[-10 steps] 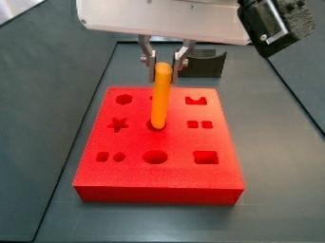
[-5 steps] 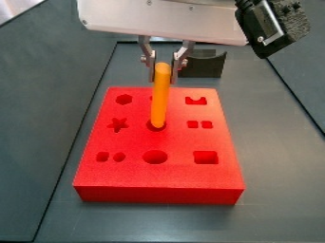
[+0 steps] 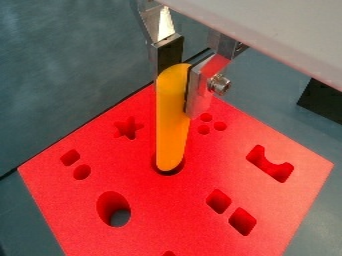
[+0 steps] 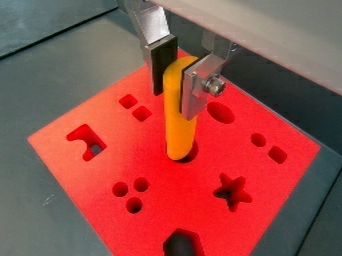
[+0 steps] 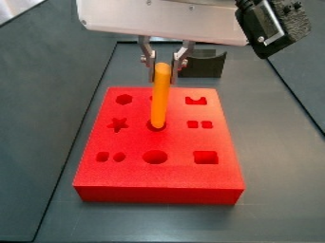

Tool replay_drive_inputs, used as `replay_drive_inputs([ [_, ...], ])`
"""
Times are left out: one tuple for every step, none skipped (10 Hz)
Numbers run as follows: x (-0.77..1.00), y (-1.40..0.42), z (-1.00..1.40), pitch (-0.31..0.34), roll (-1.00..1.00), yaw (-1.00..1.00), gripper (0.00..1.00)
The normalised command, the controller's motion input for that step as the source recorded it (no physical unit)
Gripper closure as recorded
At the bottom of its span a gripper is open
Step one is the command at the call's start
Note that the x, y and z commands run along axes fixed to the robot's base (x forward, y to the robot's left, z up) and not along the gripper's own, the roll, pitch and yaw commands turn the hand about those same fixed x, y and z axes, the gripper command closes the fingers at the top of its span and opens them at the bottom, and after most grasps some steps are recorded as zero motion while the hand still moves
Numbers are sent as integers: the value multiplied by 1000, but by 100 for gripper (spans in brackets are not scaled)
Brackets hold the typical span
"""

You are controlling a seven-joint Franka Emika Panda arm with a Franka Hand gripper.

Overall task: Pick up the oval object. Move up. Move to above the board. Insert the oval object.
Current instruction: Insert the oval object.

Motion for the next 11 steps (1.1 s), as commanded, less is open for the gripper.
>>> replay_drive_inputs([
  [134, 0, -80, 40, 59, 0, 100],
  [171, 0, -126, 41, 53, 0, 100],
  [123, -17, -117, 36, 77, 0, 100],
  [97, -54, -83, 19, 63, 0, 100],
  [63, -34, -109, 3, 57, 0, 100],
  [40, -34, -154, 0, 64, 0, 100],
  [0, -17, -191, 0, 61, 0, 100],
  [0, -54, -77, 0, 47, 0, 100],
  [0, -54, -71, 0, 31, 0, 100],
  [0, 0, -69, 0, 0, 0, 100],
  [0, -43, -40, 0, 13, 0, 100],
])
